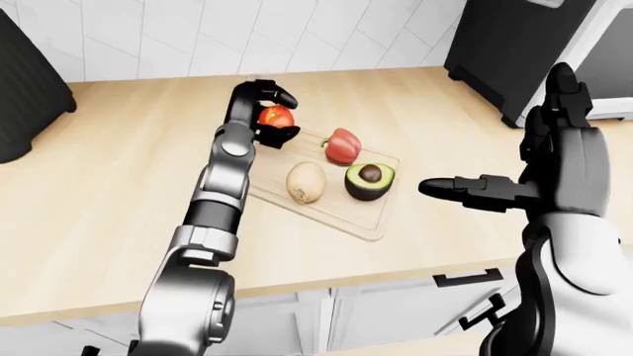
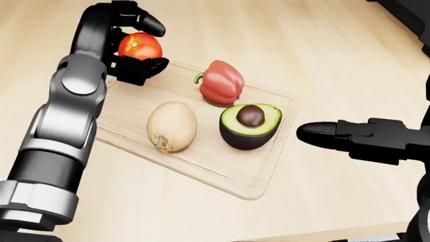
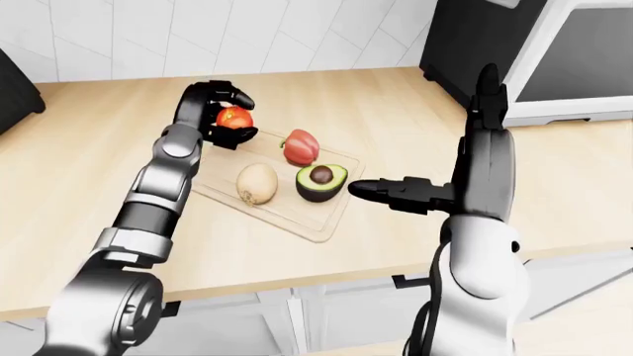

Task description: Place the avocado, onion, tomato and bell pepper on the cutting board.

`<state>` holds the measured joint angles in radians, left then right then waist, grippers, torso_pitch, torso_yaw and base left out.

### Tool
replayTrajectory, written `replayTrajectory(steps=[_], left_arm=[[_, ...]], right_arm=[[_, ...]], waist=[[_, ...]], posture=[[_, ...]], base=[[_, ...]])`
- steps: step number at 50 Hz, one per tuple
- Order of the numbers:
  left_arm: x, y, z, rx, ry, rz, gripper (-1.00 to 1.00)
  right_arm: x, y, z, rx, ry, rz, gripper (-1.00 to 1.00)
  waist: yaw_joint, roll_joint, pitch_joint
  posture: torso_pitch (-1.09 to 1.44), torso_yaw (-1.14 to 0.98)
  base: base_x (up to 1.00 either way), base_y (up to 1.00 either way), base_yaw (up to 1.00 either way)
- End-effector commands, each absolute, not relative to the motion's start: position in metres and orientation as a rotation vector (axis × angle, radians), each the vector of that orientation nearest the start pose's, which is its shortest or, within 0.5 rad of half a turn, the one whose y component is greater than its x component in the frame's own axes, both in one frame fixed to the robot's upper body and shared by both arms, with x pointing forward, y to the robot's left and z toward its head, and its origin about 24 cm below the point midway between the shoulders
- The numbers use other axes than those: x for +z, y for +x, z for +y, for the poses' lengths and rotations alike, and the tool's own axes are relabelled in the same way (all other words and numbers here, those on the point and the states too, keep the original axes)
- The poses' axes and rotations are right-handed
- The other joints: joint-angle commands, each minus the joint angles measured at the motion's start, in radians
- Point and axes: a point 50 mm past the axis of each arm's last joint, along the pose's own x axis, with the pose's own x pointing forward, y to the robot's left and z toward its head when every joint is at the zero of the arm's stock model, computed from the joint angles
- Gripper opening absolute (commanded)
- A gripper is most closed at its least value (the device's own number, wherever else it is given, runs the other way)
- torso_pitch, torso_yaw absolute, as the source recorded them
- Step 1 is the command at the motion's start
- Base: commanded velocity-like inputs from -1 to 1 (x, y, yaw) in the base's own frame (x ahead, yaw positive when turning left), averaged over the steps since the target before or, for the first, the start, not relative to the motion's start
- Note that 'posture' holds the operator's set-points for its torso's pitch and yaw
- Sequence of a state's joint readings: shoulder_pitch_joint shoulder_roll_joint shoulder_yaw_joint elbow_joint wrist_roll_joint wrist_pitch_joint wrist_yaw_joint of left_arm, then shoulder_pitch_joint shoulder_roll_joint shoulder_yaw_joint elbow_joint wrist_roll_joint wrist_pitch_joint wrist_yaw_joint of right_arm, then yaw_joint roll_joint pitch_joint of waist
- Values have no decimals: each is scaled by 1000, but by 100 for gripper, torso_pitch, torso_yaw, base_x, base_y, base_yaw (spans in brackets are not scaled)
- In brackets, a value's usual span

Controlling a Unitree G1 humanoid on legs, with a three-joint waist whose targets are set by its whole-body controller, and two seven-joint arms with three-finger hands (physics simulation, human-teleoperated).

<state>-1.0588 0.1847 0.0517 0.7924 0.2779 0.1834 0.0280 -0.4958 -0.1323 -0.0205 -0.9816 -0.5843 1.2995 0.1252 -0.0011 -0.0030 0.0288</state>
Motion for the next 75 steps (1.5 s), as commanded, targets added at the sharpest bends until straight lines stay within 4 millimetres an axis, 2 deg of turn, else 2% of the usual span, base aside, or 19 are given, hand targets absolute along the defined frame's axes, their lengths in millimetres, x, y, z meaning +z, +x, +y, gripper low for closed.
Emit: replayTrajectory(steps=[1, 5, 8, 14, 23, 36, 37, 39, 40, 43, 45, 49, 59, 62, 71, 75], left_arm=[[232, 414, 136, 43, 449, -221, -27], [228, 415, 134, 38, 448, -216, -4], [229, 415, 135, 43, 447, -218, -3], [228, 414, 136, 41, 444, -211, 14], [223, 412, 136, 35, 442, -206, 11], [231, 413, 140, 51, 440, -217, 11], [232, 413, 140, 53, 441, -219, 14], [236, 412, 142, 61, 437, -227, 34], [237, 412, 143, 64, 437, -228, 34], [243, 410, 149, 84, 433, -239, 77], [248, 408, 152, 96, 431, -246, 97], [259, 404, 160, 123, 423, -264, 100], [281, 387, 177, 177, 424, -302, 100], [287, 375, 184, 192, 411, -319, 100], [285, 346, 205, 247, 403, -325, 100], [292, 320, 219, 287, 418, -334, 100]], right_arm=[[252, 215, -182, -395, -257, -261, 100], [251, 215, -182, -396, -258, -260, 100], [251, 215, -182, -398, -256, -260, 100], [250, 218, -181, -394, -256, -259, 100], [253, 217, -182, -396, -259, -261, 100], [252, 216, -182, -398, -256, -261, 100], [252, 216, -181, -397, -256, -261, 100], [251, 216, -182, -398, -255, -260, 100], [251, 216, -182, -398, -256, -259, 100], [251, 215, -182, -399, -256, -259, 100], [251, 215, -182, -397, -255, -260, 100], [251, 214, -183, -398, -254, -260, 100], [252, 216, -181, -393, -257, -260, 100], [252, 218, -179, -390, -259, -261, 100], [253, 223, -178, -382, -269, -261, 100], [255, 222, -177, -378, -275, -263, 100]], waist=[[1, -1, -29], [1, -1, -29], [1, -2, -29], [1, -2, -29], [2, -1, -30], [2, -2, -30], [2, -1, -30], [2, -1, -30], [2, -1, -30], [1, -1, -29], [1, 0, -29], [0, 1, -27], [-2, 6, -23], [-3, 8, -22], [-5, 13, -19], [-6, 15, -18]], posture=[[0, 0], [0, 0], [0, 0], [0, 0], [0, 0], [0, 0], [0, 0], [0, 0], [0, 0], [0, 0], [0, 0], [0, 0], [0, 0], [0, 0], [0, 0], [0, 0]], base=[[0, 0, 0], [0, 0, 0], [0, 0, 0], [0, 0, 0], [0, 0, 0], [0, 0, 0], [0, 0, 0], [0, 0, 0], [0, 0, 0], [0, 0, 0], [0, 0, 0], [0, 0, 0], [0, 0, 0], [0, 0, 0], [0, 0, 0], [0, 0, 0]])
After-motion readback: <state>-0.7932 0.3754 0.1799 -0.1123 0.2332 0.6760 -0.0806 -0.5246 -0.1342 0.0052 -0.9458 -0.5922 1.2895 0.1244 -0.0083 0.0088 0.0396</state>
